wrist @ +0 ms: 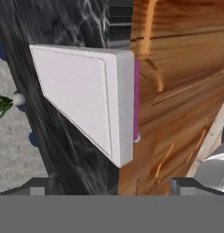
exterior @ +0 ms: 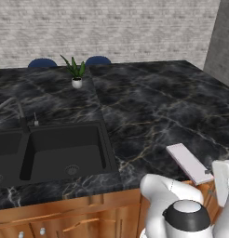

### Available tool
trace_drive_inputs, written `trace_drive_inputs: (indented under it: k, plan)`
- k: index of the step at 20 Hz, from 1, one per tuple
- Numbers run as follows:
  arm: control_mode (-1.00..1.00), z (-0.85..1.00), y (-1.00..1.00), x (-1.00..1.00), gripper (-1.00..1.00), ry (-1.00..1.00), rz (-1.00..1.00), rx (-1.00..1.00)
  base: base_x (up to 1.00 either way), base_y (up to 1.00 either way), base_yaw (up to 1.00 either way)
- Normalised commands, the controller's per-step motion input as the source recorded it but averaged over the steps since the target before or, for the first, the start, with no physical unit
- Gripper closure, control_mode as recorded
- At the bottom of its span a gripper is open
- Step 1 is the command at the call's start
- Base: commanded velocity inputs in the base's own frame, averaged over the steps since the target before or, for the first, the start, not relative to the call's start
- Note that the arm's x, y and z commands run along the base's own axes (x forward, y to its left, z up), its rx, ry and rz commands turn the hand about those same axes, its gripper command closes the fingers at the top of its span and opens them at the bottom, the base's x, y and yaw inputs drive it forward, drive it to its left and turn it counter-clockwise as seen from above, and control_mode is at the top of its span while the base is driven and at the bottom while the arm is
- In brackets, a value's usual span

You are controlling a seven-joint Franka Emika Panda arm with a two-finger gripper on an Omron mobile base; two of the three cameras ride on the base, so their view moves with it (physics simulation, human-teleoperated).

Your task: The ice cube tray has been filled with water. Take the tray and place it in the freezer to make ice. Close the freezer door after placing the tray.

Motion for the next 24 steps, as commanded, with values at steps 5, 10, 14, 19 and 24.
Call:
trace_drive_inputs:
  k: [5, 10, 14, 19, 24]
  plan:
    - [-1.0, 0.0, 0.0, 0.07, -1.0, -0.04, 0.0, 0.0, 0.0, 0.0, 0.0]
    - [-1.0, 0.0, -0.01, 0.18, -1.0, 0.0, 0.0, 0.0, 0.0, 0.0, 0.0]
    - [-1.0, -0.03, -0.03, 0.23, -1.0, 0.0, 0.0, 0.0, 0.0, 0.0, 0.0]
    - [-1.0, -0.06, -0.08, 0.14, -1.0, 0.0, 0.0, 0.0, 0.0, 0.0, 0.0]
    - [-1.0, -0.05, -0.16, 0.06, -1.0, 0.0, 0.0, 0.0, 0.0, 0.0, 0.0]
